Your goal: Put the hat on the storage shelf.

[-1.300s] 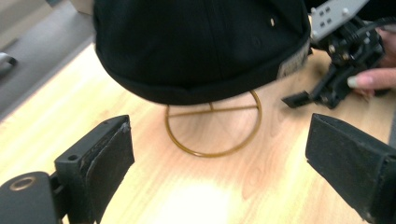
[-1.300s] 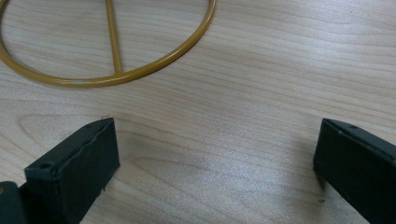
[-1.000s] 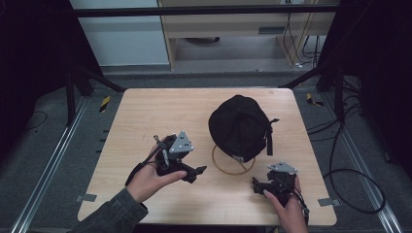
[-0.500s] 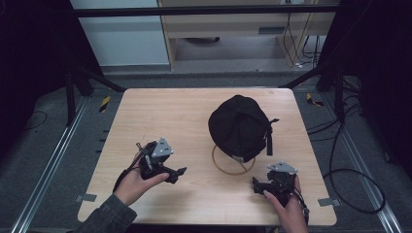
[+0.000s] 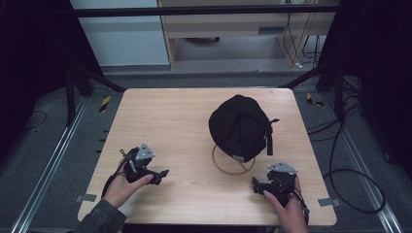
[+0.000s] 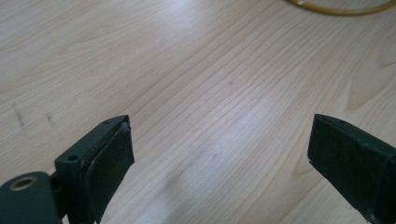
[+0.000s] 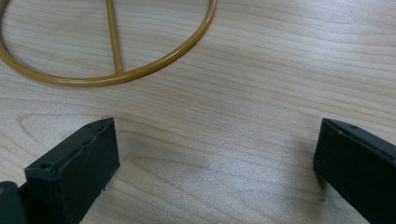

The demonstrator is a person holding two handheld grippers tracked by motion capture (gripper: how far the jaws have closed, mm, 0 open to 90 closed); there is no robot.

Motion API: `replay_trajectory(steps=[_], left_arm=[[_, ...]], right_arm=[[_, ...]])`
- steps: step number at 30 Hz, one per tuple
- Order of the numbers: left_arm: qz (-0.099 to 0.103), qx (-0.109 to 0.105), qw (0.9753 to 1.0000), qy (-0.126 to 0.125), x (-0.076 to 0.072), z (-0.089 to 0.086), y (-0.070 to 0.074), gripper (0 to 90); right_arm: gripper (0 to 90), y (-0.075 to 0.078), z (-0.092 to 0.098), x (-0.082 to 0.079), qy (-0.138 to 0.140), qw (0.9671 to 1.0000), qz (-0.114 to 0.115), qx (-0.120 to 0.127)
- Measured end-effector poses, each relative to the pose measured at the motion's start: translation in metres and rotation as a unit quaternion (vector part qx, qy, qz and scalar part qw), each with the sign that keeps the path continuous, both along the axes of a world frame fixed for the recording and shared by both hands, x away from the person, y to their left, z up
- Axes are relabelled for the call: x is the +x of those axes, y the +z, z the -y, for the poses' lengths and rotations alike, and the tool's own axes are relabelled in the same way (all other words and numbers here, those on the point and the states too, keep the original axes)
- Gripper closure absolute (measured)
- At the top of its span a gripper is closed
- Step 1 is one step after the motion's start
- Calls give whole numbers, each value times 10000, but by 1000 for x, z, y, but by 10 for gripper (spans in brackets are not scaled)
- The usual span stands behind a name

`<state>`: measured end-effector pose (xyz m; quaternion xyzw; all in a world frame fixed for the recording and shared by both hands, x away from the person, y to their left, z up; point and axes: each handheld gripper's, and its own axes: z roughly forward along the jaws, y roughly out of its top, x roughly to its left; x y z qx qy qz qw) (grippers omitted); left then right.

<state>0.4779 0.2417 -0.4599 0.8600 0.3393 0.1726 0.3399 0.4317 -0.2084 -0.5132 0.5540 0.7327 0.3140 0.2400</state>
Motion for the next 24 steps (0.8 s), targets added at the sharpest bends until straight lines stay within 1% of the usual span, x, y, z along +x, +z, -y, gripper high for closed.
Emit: replay_trajectory(steps=[1, 2, 4, 5, 6, 7, 9, 11, 12, 15, 16, 18, 20, 22, 24], left_arm=[[0, 0, 10000, 0, 0, 0, 0, 65], [-24, -53, 9999, 83, 0, -5, -5, 65], [-27, -37, 9999, 139, 0, -10, -10, 65], [-27, -37, 9999, 139, 0, -10, -10, 65], [-18, -10, 9997, 252, -1, -15, -18, 65], [-14, -33, 9995, 307, 0, -18, -21, 65], [-27, -117, 9989, 456, 2, -27, -26, 65], [-76, -106, 9984, 549, 4, -34, -30, 65], [-67, -63, 9982, 588, 5, -37, -31, 65], [-54, -125, 9974, 705, 8, -45, -32, 63], [-25, -99, 9973, 721, 8, -46, -32, 63], [-44, -161, 9971, 746, 9, -48, -32, 61], [-45, -161, 9969, 767, 10, -49, -34, 59], [-60, -108, 9968, 783, 11, -49, -35, 57], [-41, -119, 9969, 780, 10, -49, -35, 56]], right_arm=[[4, 0, 0, 0, 0, 10000, 0, 0], [4, 0, 0, 0, 4, 10000, -1, 0], [4, 0, 0, 0, 3, 10000, -2, 2], [4, 0, 0, 0, 1, 10000, 1, 0], [4, 0, 0, 0, 1, 10000, 0, 0], [4, 0, 0, 0, 2, 10000, 1, 0], [4, 0, 0, 0, 1, 10000, 1, 0], [4, 0, 0, 0, 5, 10000, -1, 0], [4, 0, 0, 0, 0, 10000, 0, 0], [4, 0, 0, 0, 5, 10000, -1, -1], [4, 0, 0, 0, 4, 10000, -1, -1], [4, 0, 0, 0, 1, 10000, 1, -1], [4, 0, 0, 0, 5, 10000, -1, -1], [4, 0, 0, 0, 4, 10000, -1, -1], [4, 0, 0, 0, 4, 10000, 0, -1]])
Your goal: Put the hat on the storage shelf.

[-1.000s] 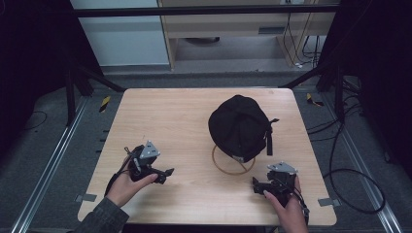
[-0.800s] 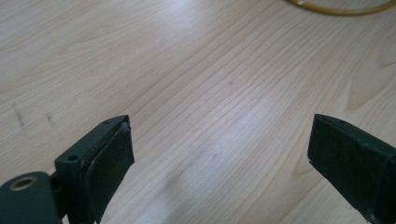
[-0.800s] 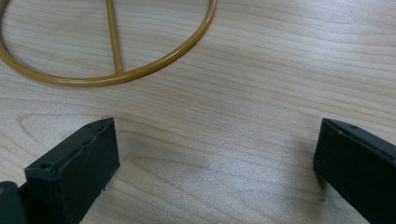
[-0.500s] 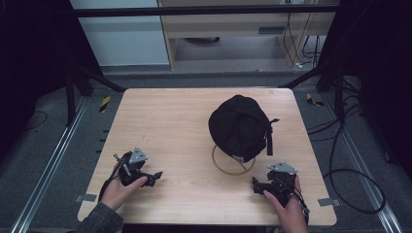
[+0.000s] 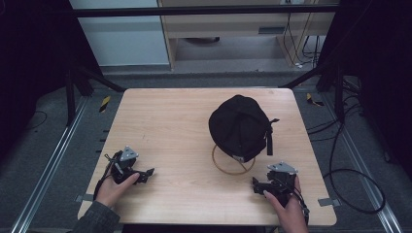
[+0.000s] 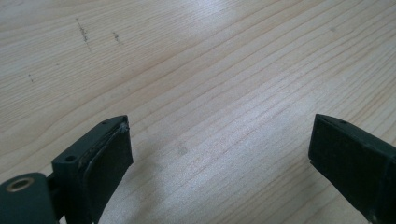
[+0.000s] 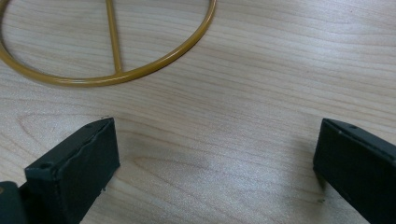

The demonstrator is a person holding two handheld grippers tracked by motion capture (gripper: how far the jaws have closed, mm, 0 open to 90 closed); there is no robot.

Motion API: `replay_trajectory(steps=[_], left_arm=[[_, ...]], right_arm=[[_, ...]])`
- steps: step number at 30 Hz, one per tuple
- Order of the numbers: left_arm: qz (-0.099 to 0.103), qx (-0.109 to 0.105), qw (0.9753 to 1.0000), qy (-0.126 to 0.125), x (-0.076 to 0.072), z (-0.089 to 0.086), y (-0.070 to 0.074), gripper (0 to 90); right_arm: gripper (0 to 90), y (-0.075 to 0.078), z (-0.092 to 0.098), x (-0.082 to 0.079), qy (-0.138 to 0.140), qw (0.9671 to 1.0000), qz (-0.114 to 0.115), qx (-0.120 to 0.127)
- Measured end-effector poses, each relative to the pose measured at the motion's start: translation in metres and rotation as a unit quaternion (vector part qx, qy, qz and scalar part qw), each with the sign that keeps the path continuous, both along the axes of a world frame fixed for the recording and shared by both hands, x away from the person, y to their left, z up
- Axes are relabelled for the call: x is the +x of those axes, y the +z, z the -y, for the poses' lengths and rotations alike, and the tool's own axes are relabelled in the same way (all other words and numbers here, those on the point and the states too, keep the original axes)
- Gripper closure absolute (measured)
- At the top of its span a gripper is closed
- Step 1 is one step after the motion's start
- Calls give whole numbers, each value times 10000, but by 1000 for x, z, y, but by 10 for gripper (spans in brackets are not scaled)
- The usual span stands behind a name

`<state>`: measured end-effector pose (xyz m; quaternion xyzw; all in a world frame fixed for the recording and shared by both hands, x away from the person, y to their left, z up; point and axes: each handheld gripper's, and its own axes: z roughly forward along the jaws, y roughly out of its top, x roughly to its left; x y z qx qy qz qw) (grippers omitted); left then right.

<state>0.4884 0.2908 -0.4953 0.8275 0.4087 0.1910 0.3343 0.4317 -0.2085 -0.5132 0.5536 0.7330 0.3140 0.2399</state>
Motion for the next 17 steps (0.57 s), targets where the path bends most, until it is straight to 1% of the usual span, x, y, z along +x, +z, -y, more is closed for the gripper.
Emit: replay_trajectory(steps=[3, 4, 6, 7, 8, 9, 11, 14, 17], left_arm=[[-41, 11, 10000, -26, 0, 1, -2, 47], [-111, 37, 9999, -66, 0, 3, -4, 45], [-133, 64, 9998, -122, 0, 3, -6, 54], [-155, 39, 9998, -124, -1, 4, -6, 57], [-171, 77, 9997, -146, -1, 4, -7, 57], [-178, 57, 9997, -162, -2, 4, -8, 52], [-149, 19, 9998, -161, -2, 5, -10, 26], [-83, -36, 9998, -154, -4, 4, -11, 23], [-78, -81, 9998, -164, -4, 4, -12, 17]], right_arm=[[4, 0, 0, 0, 0, 10000, -1, 1], [4, 0, 0, 0, 0, 10000, -1, 1], [4, 0, 0, 0, -4, 10000, 0, 2], [4, 0, 0, 0, -3, 10000, 0, 2], [4, 0, 0, 0, -4, 10000, -1, 2], [4, 0, 0, 0, 0, 10000, -1, 3], [4, 0, 0, 0, 0, 10000, -1, 4], [4, 0, 0, 0, 0, 10000, -3, 0], [4, 0, 0, 0, 3, 10000, -4, -2]])
